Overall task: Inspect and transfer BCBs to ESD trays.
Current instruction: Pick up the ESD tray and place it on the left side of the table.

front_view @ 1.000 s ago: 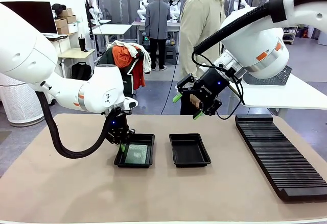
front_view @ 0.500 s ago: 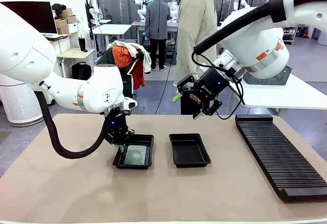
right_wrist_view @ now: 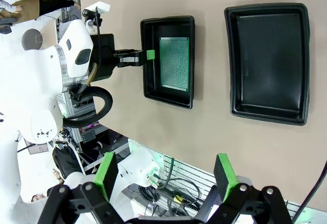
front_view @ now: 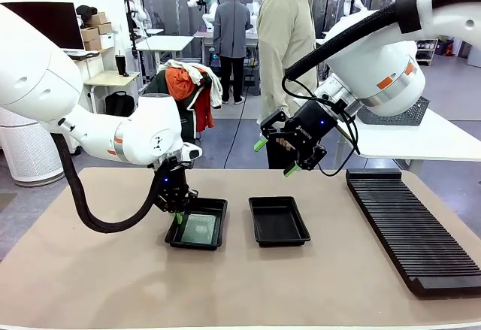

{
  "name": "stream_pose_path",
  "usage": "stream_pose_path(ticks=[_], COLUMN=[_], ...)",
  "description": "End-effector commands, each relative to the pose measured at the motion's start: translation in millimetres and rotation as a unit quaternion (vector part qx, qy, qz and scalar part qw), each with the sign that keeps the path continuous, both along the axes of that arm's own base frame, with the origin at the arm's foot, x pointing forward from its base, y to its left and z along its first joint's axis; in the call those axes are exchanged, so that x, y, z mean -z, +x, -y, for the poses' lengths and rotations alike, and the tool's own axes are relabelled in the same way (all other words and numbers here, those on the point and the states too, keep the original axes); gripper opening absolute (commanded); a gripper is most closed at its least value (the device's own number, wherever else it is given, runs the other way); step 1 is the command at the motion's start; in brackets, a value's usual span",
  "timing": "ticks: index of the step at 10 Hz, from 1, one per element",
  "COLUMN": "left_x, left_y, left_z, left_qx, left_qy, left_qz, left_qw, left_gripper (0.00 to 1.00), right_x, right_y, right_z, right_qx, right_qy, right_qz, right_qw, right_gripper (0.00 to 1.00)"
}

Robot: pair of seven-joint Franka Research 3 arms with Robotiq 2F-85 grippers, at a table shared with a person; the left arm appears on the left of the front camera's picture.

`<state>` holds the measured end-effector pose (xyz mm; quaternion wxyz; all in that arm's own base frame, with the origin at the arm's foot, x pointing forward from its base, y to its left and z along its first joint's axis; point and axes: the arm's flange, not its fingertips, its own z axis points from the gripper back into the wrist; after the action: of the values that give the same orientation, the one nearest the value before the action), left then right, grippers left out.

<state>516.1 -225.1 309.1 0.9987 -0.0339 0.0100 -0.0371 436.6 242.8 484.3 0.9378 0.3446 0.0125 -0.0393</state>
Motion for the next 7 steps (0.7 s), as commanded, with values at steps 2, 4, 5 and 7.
stream_pose_path(ticks=[2,4,5,7], left_x=[0,1,2,0], left_y=[0,0,2,3], left_z=[0,-15,-22,-36], left_qx=[0.0,0.003,0.004,0.015], left_qy=[0.0,-0.035,-0.049,-0.089], left_qz=[0.0,-0.006,-0.003,0.001], left_qw=[1.0,0.999,0.999,0.996], left_gripper=[0.03,0.03,0.03,0.03], right_x=[-1,-1,-1,-1], right_y=[3,3,3,3], right_z=[-1,-1,-1,-1], right_qx=[0.0,0.0,0.0,0.0], right_qy=[-0.009,-0.009,-0.009,-0.009], right_qz=[0.0,0.0,0.0,0.0], right_qw=[1.0,1.0,1.0,1.0], right_gripper=[1.0,1.0,1.0,1.0])
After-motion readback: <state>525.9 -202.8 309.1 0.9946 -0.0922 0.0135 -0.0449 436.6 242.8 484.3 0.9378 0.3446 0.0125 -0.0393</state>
